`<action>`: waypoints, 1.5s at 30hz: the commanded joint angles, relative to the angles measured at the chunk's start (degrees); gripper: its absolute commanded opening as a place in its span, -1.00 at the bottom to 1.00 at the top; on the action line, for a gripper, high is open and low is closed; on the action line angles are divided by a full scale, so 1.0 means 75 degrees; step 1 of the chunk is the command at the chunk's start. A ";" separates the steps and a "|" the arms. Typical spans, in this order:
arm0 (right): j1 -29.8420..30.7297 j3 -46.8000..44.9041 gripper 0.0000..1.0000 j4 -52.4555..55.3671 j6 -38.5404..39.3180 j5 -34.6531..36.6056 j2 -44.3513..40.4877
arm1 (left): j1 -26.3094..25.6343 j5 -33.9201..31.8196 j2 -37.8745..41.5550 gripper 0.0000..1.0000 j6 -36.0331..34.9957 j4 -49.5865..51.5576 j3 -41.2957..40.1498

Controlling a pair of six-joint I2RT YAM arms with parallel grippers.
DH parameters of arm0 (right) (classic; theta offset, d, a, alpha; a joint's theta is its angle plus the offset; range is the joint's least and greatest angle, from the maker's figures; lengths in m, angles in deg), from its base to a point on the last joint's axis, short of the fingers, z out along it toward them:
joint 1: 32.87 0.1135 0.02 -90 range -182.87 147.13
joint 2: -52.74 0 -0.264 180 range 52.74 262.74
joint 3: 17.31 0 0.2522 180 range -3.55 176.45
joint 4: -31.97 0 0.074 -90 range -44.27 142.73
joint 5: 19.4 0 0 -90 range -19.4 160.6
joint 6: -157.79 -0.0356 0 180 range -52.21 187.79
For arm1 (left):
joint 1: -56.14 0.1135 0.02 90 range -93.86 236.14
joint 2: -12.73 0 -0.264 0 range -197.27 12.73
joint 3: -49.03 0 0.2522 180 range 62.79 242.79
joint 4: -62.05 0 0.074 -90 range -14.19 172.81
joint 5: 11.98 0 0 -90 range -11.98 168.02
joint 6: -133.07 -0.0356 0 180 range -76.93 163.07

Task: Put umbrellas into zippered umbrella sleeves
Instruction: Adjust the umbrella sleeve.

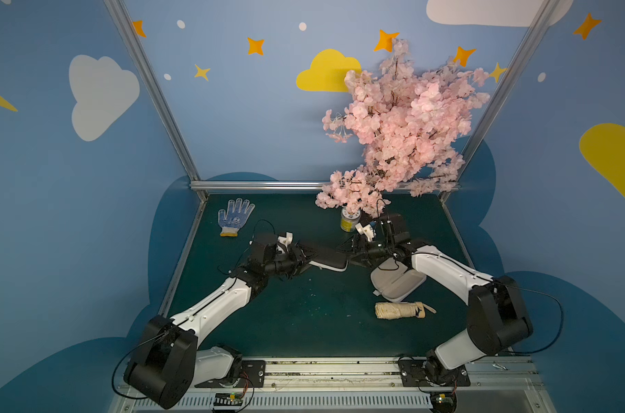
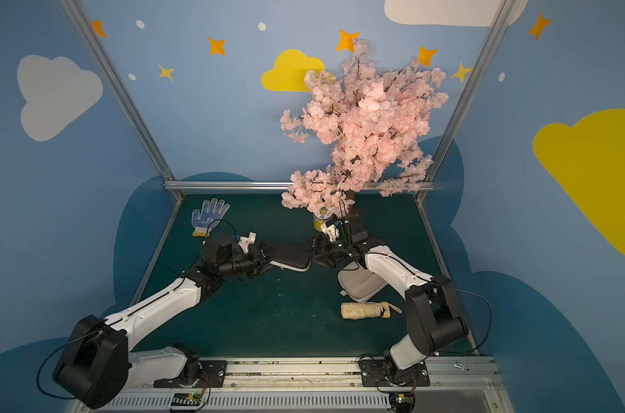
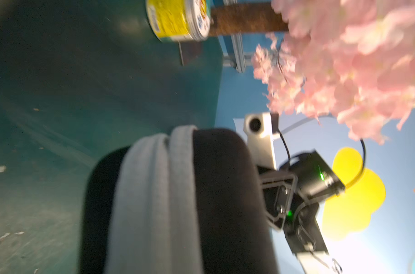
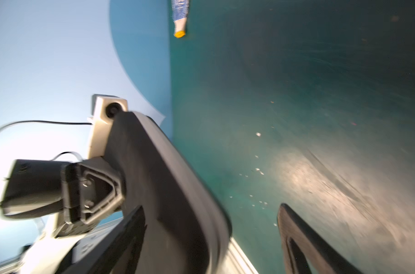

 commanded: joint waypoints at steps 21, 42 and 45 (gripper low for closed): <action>0.0681 -0.0245 0.12 -0.1307 -0.0183 -0.2835 -0.0197 | 0.0713 0.2792 -0.0830 -0.09 -0.0598 -0.0865 0.0695; 0.0675 -0.0195 0.25 -0.1707 -0.0888 -0.2165 -0.0021 | 0.0760 0.1835 -0.0417 -0.12 0.0113 -0.1409 0.0110; 0.0566 -0.0045 0.39 -0.0859 -0.0384 -0.1857 -0.0157 | 0.0796 0.1363 -0.0387 -0.15 0.0298 -0.1659 -0.0042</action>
